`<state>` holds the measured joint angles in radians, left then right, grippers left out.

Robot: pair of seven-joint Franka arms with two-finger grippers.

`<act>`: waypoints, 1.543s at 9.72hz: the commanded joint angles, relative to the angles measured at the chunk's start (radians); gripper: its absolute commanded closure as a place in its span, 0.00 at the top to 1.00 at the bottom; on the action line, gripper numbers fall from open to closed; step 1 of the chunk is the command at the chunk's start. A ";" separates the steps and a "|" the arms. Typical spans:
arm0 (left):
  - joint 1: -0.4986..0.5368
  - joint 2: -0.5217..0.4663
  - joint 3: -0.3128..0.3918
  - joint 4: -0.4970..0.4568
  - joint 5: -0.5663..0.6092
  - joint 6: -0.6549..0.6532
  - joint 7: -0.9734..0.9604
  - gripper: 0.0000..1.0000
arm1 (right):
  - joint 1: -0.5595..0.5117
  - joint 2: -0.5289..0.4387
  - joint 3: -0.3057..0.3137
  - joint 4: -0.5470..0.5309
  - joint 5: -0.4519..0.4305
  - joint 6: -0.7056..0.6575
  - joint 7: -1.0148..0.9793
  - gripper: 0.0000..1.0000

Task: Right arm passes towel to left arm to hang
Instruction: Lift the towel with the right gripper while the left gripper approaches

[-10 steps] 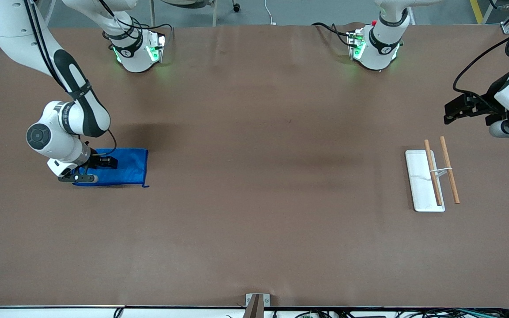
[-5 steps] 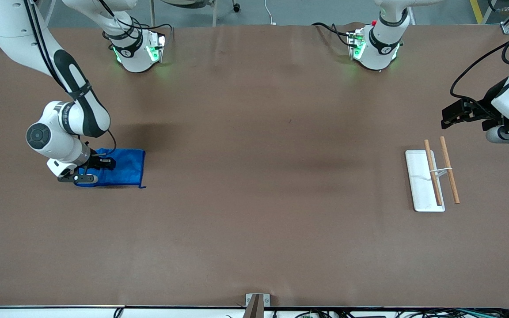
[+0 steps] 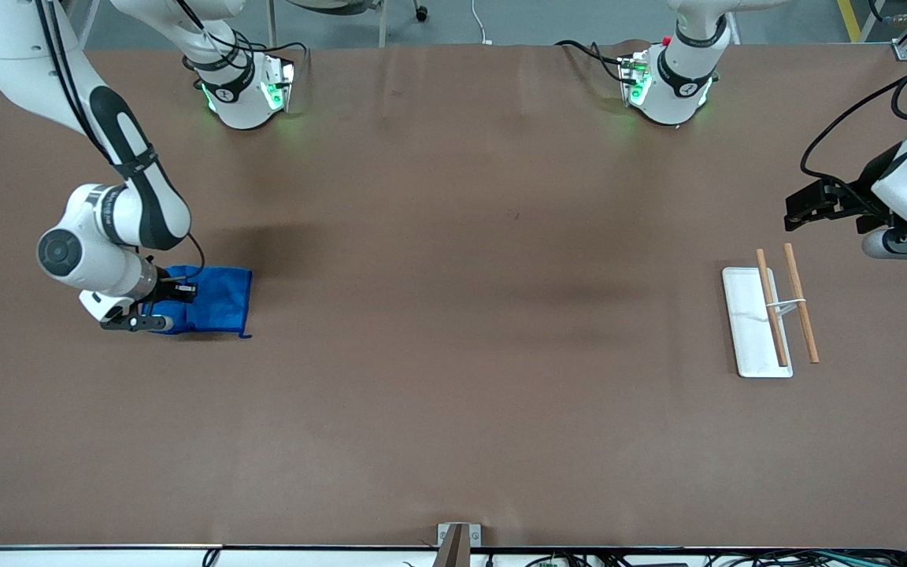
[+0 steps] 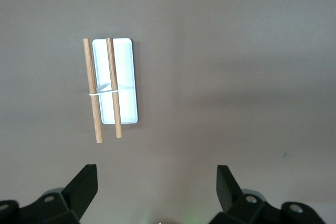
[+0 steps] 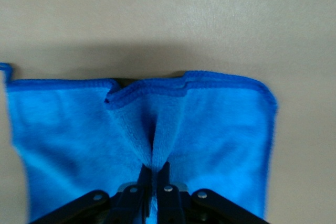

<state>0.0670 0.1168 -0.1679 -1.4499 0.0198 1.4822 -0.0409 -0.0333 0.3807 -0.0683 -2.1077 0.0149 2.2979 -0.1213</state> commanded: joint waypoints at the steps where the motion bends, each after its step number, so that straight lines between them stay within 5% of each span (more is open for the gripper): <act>1: 0.004 0.003 -0.002 -0.034 -0.008 0.012 -0.008 1.00 | -0.005 -0.069 0.010 0.192 0.070 -0.339 -0.005 0.03; 3: 0.008 0.004 -0.002 -0.030 -0.044 0.015 -0.005 1.00 | -0.002 -0.065 0.010 0.432 0.176 -0.632 0.015 0.01; 6: 0.088 0.038 0.007 -0.032 -0.431 0.035 0.015 1.00 | 0.058 -0.071 0.012 0.541 0.375 -0.732 0.083 0.01; 8: 0.083 0.072 0.007 -0.033 -0.628 0.075 0.016 1.00 | 0.110 -0.072 0.010 0.535 0.669 -0.715 0.084 0.01; 10: 0.080 0.128 -0.001 -0.037 -0.832 0.115 0.079 1.00 | 0.191 -0.069 0.010 0.516 0.843 -0.645 0.092 0.01; 15: 0.057 0.221 -0.005 -0.162 -1.217 0.147 0.485 0.95 | 0.455 -0.059 0.012 0.454 1.435 -0.396 0.077 0.00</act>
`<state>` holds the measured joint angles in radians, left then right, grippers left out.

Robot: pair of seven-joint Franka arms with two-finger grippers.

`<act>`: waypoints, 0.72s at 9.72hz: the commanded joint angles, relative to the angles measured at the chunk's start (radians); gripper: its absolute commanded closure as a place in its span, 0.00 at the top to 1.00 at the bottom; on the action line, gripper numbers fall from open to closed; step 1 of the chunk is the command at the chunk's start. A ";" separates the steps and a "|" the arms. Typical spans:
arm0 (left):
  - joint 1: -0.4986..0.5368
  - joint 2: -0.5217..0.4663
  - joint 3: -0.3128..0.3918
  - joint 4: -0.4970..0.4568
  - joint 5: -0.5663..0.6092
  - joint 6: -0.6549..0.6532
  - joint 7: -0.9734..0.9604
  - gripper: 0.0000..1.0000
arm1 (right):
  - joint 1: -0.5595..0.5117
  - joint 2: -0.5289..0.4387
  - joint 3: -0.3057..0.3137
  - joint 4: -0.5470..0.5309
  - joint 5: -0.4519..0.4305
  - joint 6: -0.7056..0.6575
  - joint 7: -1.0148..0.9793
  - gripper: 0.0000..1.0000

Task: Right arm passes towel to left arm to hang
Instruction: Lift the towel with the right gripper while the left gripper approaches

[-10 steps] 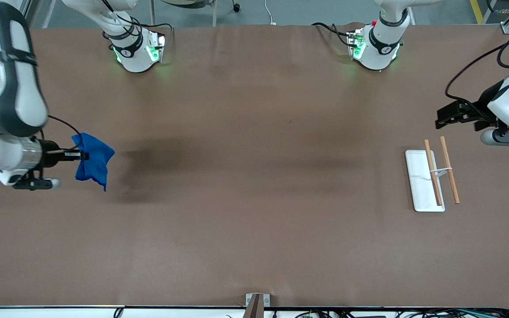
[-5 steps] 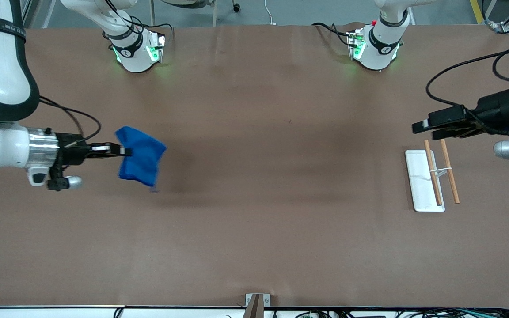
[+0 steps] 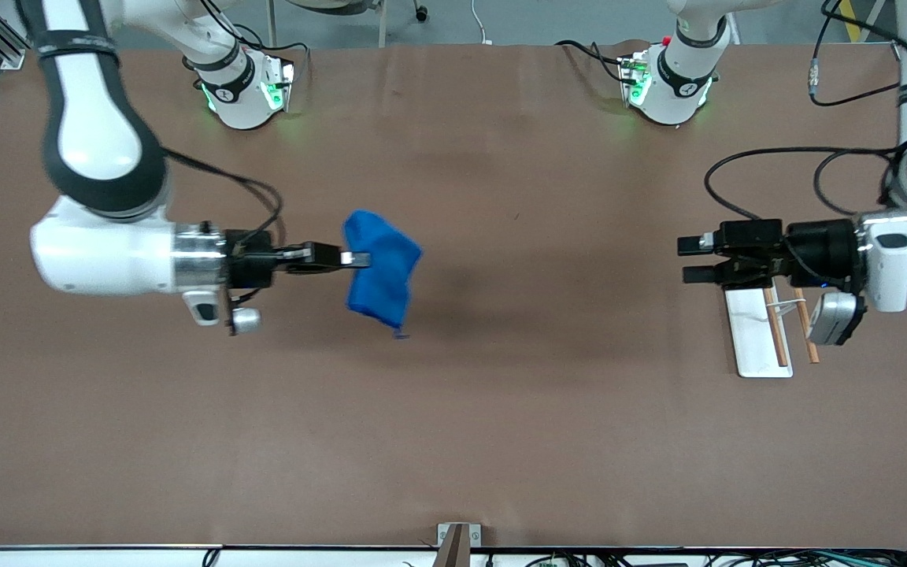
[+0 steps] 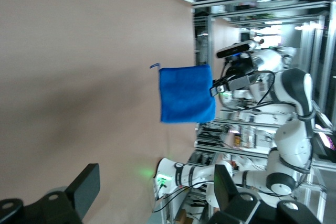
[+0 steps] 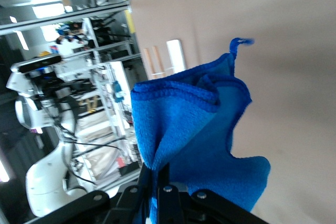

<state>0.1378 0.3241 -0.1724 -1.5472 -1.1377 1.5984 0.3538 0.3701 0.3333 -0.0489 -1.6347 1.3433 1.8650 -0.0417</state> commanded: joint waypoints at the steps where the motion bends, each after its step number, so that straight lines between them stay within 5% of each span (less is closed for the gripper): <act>1: -0.021 0.024 -0.002 -0.111 -0.138 0.029 0.152 0.94 | 0.100 -0.005 -0.009 -0.019 0.237 0.040 -0.056 0.00; 3: -0.018 0.062 -0.044 -0.181 -0.282 0.028 0.221 0.95 | 0.165 0.013 -0.009 -0.022 0.406 0.043 -0.136 0.00; 7: -0.015 0.099 -0.084 -0.241 -0.341 0.003 0.226 0.86 | 0.280 0.059 -0.009 -0.020 0.703 0.086 -0.356 0.00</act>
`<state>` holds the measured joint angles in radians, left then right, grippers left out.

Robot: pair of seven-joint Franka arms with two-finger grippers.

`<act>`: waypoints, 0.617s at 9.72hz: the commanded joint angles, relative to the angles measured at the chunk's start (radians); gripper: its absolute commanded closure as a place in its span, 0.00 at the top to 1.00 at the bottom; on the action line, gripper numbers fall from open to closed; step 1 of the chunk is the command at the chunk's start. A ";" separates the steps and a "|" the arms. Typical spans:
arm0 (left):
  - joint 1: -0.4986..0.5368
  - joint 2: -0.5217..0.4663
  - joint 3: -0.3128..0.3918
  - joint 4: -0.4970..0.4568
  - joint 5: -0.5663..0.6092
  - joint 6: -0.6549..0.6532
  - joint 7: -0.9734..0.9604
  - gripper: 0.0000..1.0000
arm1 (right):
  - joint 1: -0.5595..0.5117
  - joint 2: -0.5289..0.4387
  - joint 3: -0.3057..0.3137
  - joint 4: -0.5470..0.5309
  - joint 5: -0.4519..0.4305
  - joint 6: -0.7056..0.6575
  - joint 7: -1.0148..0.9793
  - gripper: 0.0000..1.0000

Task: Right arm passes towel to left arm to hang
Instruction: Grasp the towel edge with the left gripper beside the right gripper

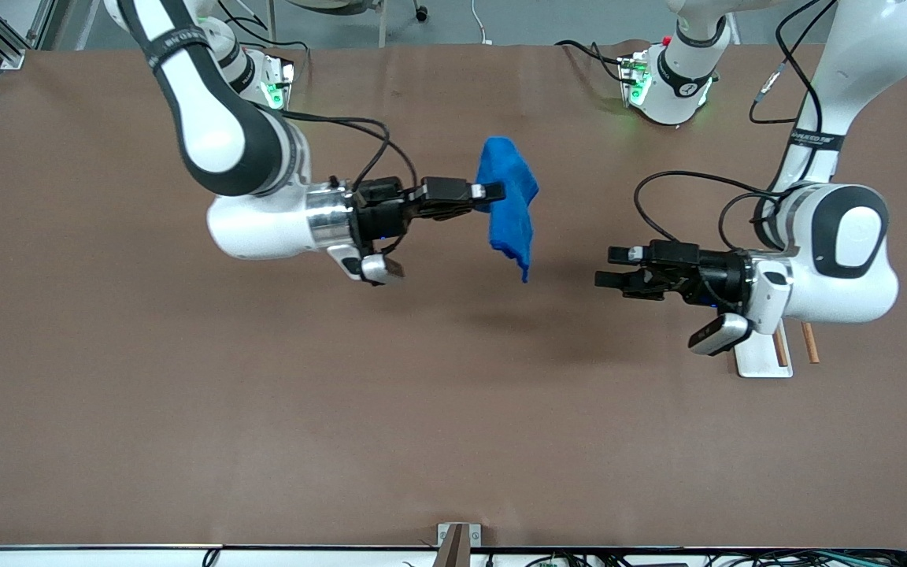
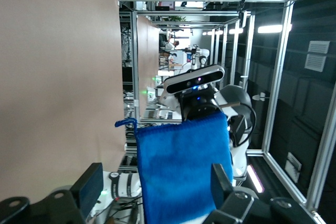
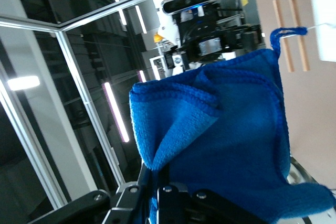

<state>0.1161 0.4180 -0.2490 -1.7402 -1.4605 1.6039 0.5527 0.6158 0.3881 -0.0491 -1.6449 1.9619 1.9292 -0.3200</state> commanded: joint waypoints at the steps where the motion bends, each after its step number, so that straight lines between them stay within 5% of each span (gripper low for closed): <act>1: 0.011 0.005 -0.007 -0.065 -0.020 -0.039 0.027 0.84 | 0.048 0.005 -0.009 -0.010 0.090 0.034 -0.082 0.00; 6: 0.025 0.013 -0.007 -0.127 -0.018 -0.140 0.027 0.78 | 0.087 0.014 -0.009 0.000 0.143 0.071 -0.117 0.00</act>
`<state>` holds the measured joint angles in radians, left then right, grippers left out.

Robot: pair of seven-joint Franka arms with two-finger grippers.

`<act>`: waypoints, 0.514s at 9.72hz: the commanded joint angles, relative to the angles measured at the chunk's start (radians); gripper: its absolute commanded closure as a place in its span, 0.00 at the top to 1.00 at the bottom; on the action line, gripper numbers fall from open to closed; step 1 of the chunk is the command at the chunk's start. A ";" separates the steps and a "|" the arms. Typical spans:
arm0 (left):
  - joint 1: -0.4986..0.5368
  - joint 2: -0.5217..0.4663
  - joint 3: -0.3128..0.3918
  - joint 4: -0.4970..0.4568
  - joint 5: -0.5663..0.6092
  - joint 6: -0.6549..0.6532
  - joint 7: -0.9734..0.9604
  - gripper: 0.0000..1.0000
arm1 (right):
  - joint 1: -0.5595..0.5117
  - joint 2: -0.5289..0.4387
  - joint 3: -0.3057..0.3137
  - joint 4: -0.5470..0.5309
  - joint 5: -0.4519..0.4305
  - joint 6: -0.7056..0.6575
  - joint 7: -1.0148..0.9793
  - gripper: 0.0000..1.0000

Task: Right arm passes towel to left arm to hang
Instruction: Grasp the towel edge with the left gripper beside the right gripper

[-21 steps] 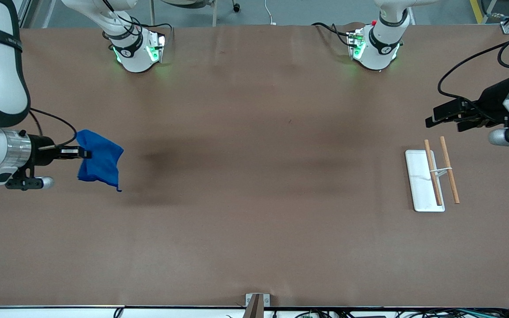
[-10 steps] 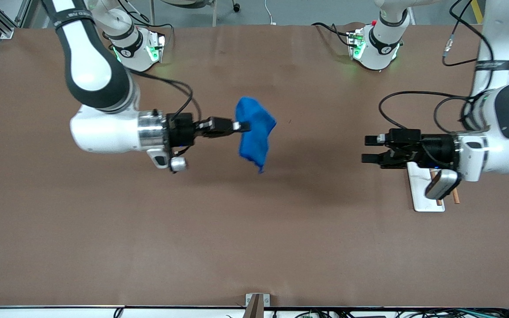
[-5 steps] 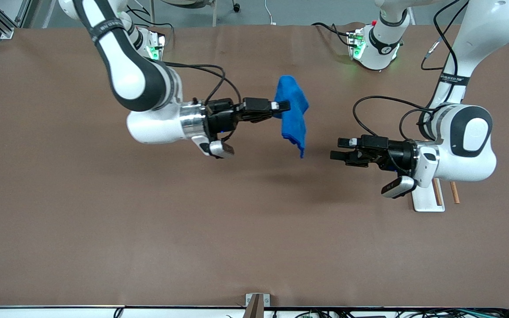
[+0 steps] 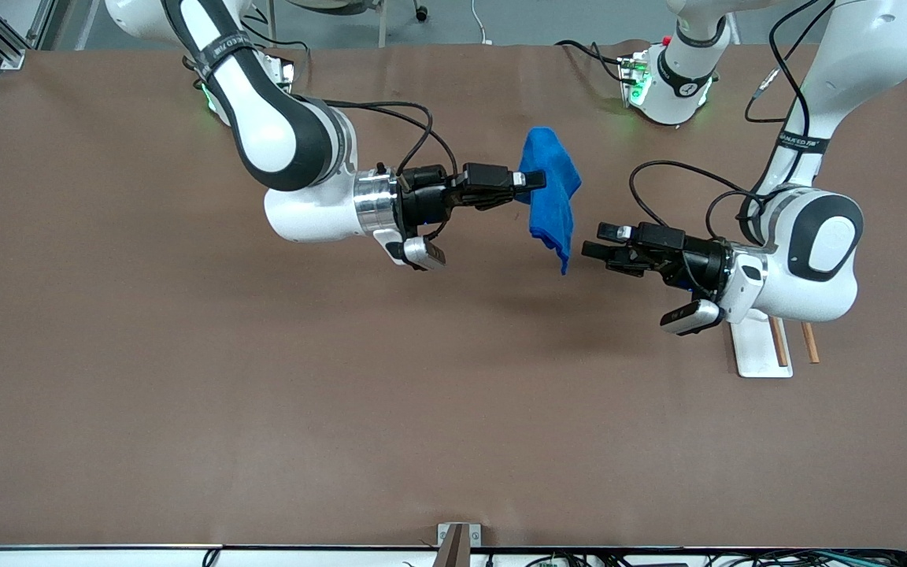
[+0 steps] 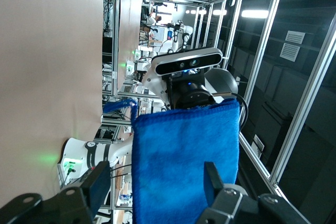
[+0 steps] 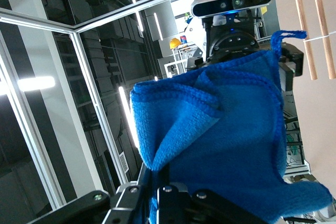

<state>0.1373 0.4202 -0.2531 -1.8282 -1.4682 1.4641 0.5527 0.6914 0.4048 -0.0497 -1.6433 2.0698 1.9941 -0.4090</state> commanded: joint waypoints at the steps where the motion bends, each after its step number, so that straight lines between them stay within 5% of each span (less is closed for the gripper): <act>1: 0.002 0.011 -0.003 -0.046 -0.011 -0.002 0.029 0.75 | 0.011 -0.003 -0.009 -0.001 0.035 0.006 -0.028 0.00; 5: -0.005 0.009 -0.003 -0.062 -0.011 -0.036 0.032 0.71 | 0.025 0.005 -0.009 -0.001 0.035 0.008 -0.042 0.00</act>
<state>0.1339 0.4202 -0.2559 -1.8512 -1.4683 1.4309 0.5527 0.6964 0.4056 -0.0509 -1.6433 2.0713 1.9943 -0.4226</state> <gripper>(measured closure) 0.291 0.930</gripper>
